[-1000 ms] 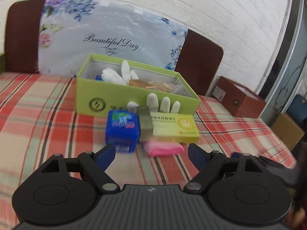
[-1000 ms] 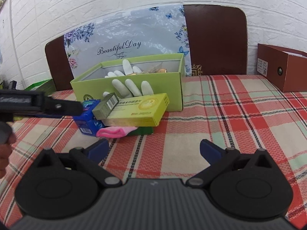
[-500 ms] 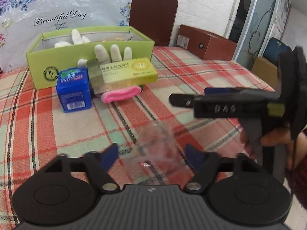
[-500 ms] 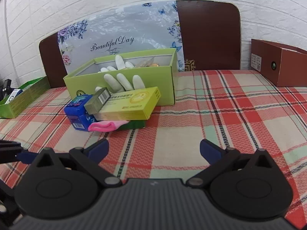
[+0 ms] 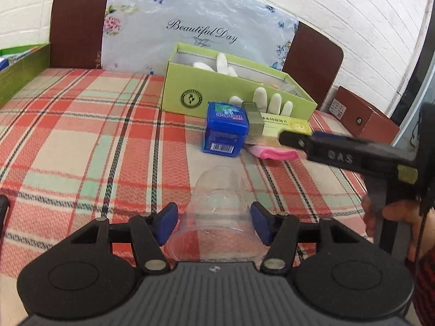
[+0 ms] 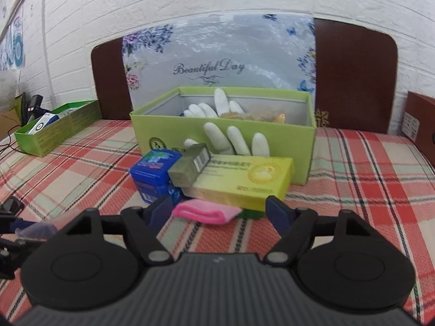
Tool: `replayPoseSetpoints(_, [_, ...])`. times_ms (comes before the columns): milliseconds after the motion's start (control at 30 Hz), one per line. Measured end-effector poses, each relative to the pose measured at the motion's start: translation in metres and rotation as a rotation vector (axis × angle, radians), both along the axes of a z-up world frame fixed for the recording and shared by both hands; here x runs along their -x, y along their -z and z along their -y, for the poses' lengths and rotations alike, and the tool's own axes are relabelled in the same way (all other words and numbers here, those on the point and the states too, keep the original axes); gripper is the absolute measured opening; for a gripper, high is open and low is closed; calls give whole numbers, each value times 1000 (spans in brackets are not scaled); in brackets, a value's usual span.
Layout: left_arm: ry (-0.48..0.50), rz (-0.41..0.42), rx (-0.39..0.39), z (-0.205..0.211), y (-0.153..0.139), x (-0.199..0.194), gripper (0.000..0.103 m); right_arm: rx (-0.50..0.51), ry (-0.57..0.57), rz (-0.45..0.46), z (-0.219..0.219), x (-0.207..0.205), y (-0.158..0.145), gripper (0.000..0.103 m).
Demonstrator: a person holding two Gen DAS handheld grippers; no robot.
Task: Organize objects
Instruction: 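Grasp clear plastic cup with left tool while right tool grasps green stick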
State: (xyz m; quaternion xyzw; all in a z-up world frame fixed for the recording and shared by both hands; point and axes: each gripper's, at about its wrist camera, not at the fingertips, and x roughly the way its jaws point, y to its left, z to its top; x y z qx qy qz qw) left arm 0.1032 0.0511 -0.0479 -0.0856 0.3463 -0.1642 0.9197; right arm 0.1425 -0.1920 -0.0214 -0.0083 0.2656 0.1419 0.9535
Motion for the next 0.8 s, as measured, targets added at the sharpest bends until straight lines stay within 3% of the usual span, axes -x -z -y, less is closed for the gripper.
replayPoseSetpoints(100, [3, -24, 19, -1, 6, -2, 61, 63, -55, 54, -23, -8, -4, 61])
replayPoseSetpoints(167, [5, -42, 31, 0, 10, -3, 61, 79, -57, 67, -34, -18, -6, 58])
replayPoseSetpoints(367, [0, -50, 52, -2, 13, -3, 61, -22, -61, 10, -48, -67, -5, 60])
replayPoseSetpoints(467, [-25, -48, 57, -8, 13, -3, 61, -110, -51, -91, -45, -88, 10, 57])
replayPoseSetpoints(567, [-50, -53, 62, -14, 13, -5, 61, -128, -112, -81, -44, -71, 11, 33])
replayPoseSetpoints(633, [-62, -60, 80, -17, 14, -5, 61, -102, -151, -80, -45, -52, 11, 23])
replayPoseSetpoints(800, [-31, -51, 57, -10, 12, 1, 61, -44, -162, -112, -39, -9, 20, 22])
